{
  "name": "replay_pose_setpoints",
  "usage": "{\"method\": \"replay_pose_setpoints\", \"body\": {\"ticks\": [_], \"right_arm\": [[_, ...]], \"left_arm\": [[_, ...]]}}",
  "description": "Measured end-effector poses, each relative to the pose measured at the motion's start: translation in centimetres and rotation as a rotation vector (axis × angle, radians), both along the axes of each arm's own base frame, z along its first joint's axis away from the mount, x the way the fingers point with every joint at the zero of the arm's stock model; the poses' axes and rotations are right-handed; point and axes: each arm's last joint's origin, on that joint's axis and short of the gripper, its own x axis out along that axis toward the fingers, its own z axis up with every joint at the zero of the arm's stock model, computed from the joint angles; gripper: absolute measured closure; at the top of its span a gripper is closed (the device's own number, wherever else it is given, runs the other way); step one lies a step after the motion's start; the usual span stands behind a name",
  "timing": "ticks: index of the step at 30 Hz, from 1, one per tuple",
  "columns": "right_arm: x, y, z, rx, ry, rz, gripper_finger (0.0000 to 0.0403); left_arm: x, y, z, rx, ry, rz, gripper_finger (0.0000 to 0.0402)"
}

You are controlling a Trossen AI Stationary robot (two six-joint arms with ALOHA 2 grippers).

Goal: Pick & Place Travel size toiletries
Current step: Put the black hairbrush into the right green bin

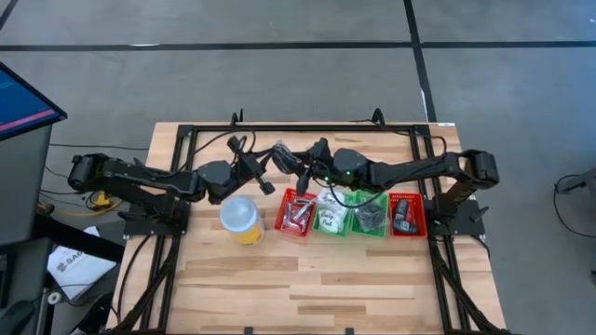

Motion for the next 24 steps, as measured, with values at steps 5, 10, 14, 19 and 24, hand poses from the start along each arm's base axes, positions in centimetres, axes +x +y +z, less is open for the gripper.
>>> {"method": "replay_pose_setpoints", "body": {"ticks": [5,10,14,19,24], "right_arm": [[-0.09,0.00,-0.03,-0.008,0.037,0.026,0.0369],[-0.03,-0.16,-0.35,-0.031,0.068,0.043,0.0375],[-0.06,-0.42,-0.45,-0.043,0.084,0.042,0.0385],[-0.16,-0.42,-0.42,-0.046,0.095,0.043,0.0385],[-0.70,-0.34,0.21,-0.069,0.111,0.047,0.0385]], "left_arm": [[0.01,-0.01,0.05,0.000,-0.006,-0.001,0.0402],[0.02,-0.02,0.02,-0.001,-0.002,-0.010,0.0402],[0.01,-0.02,0.00,-0.001,-0.002,-0.009,0.0401],[-0.13,-0.02,0.14,0.001,-0.006,-0.011,0.0401],[-0.59,0.02,0.83,0.001,-0.043,0.003,0.0399]]}}
